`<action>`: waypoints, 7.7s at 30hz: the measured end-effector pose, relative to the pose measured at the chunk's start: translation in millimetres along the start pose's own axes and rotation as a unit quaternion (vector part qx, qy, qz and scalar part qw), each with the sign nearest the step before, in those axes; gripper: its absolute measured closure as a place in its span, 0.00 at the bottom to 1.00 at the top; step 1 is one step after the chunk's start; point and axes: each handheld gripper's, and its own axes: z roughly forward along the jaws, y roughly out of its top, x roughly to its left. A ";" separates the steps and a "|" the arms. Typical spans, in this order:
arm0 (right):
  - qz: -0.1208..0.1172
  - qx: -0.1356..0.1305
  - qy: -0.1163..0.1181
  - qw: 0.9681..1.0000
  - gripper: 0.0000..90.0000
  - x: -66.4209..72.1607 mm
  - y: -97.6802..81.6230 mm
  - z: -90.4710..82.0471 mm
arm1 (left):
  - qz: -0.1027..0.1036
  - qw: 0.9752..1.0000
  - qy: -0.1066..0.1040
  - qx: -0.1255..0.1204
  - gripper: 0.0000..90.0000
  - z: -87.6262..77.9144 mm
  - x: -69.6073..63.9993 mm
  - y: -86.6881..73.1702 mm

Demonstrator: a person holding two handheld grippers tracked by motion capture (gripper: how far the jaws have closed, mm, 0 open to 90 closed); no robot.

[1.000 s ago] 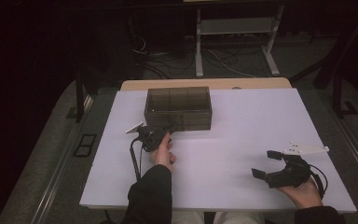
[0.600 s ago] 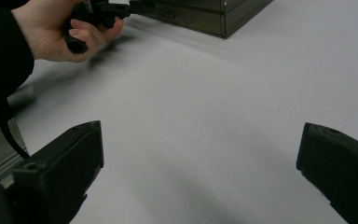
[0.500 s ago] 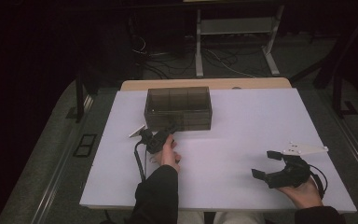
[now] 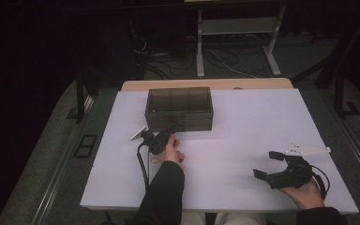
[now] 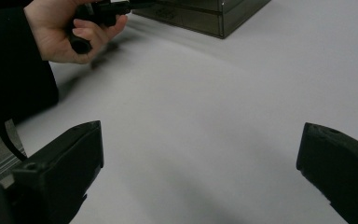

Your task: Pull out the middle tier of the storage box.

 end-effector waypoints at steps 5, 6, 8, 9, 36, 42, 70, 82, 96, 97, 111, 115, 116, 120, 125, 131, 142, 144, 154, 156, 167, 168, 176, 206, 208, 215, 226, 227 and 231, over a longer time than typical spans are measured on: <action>0.000 0.000 0.000 1.000 0.00 0.5 0.0 0.1 | -0.024 1.000 -0.003 -0.014 0.88 0.8 0.2 -3.0; 0.000 0.000 0.000 1.000 0.00 0.3 -0.1 0.0 | -0.024 1.000 -0.003 -0.015 0.88 0.7 0.1 -3.4; 0.000 0.000 0.000 1.000 0.00 0.3 -0.1 0.1 | -0.024 1.000 -0.001 -0.018 0.89 0.7 -0.3 -4.2; 0.000 0.001 0.001 1.000 0.00 0.1 -0.1 0.1 | -0.022 1.000 0.000 -0.018 0.89 0.6 -0.5 -4.3; -0.003 -0.007 -0.005 1.000 0.00 -0.5 0.3 -1.1 | -0.005 1.000 0.013 -0.019 0.90 -6.7 -5.1 -9.2; -0.002 -0.007 -0.006 1.000 0.00 0.0 0.3 -1.3 | 0.002 1.000 0.018 -0.023 0.90 -10.0 -6.2 -12.6; -0.007 -0.004 -0.002 1.000 0.00 0.5 2.9 1.8 | 0.007 1.000 0.016 -0.020 0.89 -22.8 -5.1 -19.6; -0.013 -0.004 -0.002 1.000 0.00 0.4 3.1 3.0 | 0.012 1.000 0.015 -0.018 0.89 -27.2 -4.7 -21.3; -0.012 -0.004 -0.001 1.000 0.00 0.5 3.4 3.4 | 0.037 0.999 0.013 0.003 0.81 -31.6 -6.6 -19.1; -0.013 -0.004 -0.002 1.000 0.00 0.4 3.4 3.6 | 0.047 0.999 0.010 0.006 0.78 -32.1 -7.7 -18.9; -0.014 0.000 -0.002 1.000 0.00 1.3 3.5 4.8 | 0.117 0.992 0.017 0.045 0.68 -36.8 -18.5 -19.4; -0.013 0.000 -0.002 1.000 0.00 1.3 3.5 4.8 | 0.153 0.986 0.030 0.057 0.68 -39.0 -25.3 -17.1; -0.013 0.000 -0.002 1.000 0.00 1.4 3.6 4.8 | 0.164 0.984 0.034 0.061 0.68 -39.0 -26.9 -16.9; -0.013 0.000 -0.001 1.000 0.00 1.5 3.6 5.0 | 0.191 0.977 0.038 0.087 0.67 -39.3 -31.7 -15.9; -0.012 0.000 -0.002 1.000 0.00 1.5 3.7 5.0 | 0.221 0.969 0.034 0.106 0.66 -38.4 -38.9 -11.3; -0.013 0.000 -0.002 1.000 0.00 1.5 3.7 5.1 | 0.263 0.955 0.040 0.131 0.66 -38.2 -48.6 -5.5; -0.013 0.001 -0.003 1.000 0.00 1.4 3.6 5.3 | 0.359 0.910 0.058 0.199 0.64 -34.9 -65.6 4.0; -0.013 0.001 -0.003 1.000 0.00 1.3 3.6 5.4 | 0.380 0.898 0.063 0.213 0.63 -34.0 -69.8 5.4; -0.013 0.001 -0.003 1.000 0.00 1.1 3.6 5.3 | 0.445 0.852 0.073 0.266 0.60 -29.3 -86.5 11.0; -0.012 0.000 -0.003 1.000 0.00 1.4 3.7 5.1 | 0.459 0.841 0.081 0.275 0.60 -28.7 -89.3 11.8; -0.013 0.001 -0.003 1.000 0.00 1.0 3.6 5.3 | 0.496 0.804 0.067 0.321 0.57 -26.3 -104.1 21.7; -0.013 0.001 -0.003 1.000 0.00 1.0 3.6 5.3 | 0.497 0.801 0.065 0.327 0.56 -26.4 -106.1 22.6; -0.013 0.002 -0.001 1.000 0.00 1.4 3.5 5.4 | 0.510 0.782 0.055 0.354 0.54 -24.3 -115.9 29.8; -0.015 0.007 0.000 1.000 0.00 1.5 2.7 7.1 | 0.611 0.683 0.005 0.400 0.56 0.8 -111.2 58.1; -0.014 0.009 0.000 1.000 0.00 1.5 2.7 7.3 | 0.607 0.686 0.003 0.402 0.56 3.2 -109.3 57.7; -0.014 0.008 0.000 1.000 0.00 0.2 2.4 7.2 | 0.615 0.684 -0.017 0.392 0.57 10.9 -104.2 58.7; -0.013 0.010 0.000 1.000 0.00 -0.1 2.4 7.2 | 0.628 0.674 -0.039 0.388 0.60 17.4 -97.6 56.9; -0.014 0.010 0.000 1.000 0.00 -0.1 2.5 7.2 | 0.626 0.675 -0.038 0.390 0.61 17.7 -97.0 56.1; -0.014 0.011 0.000 1.000 0.00 -0.2 2.5 7.2 | 0.628 0.671 -0.041 0.392 0.62 21.2 -93.9 56.3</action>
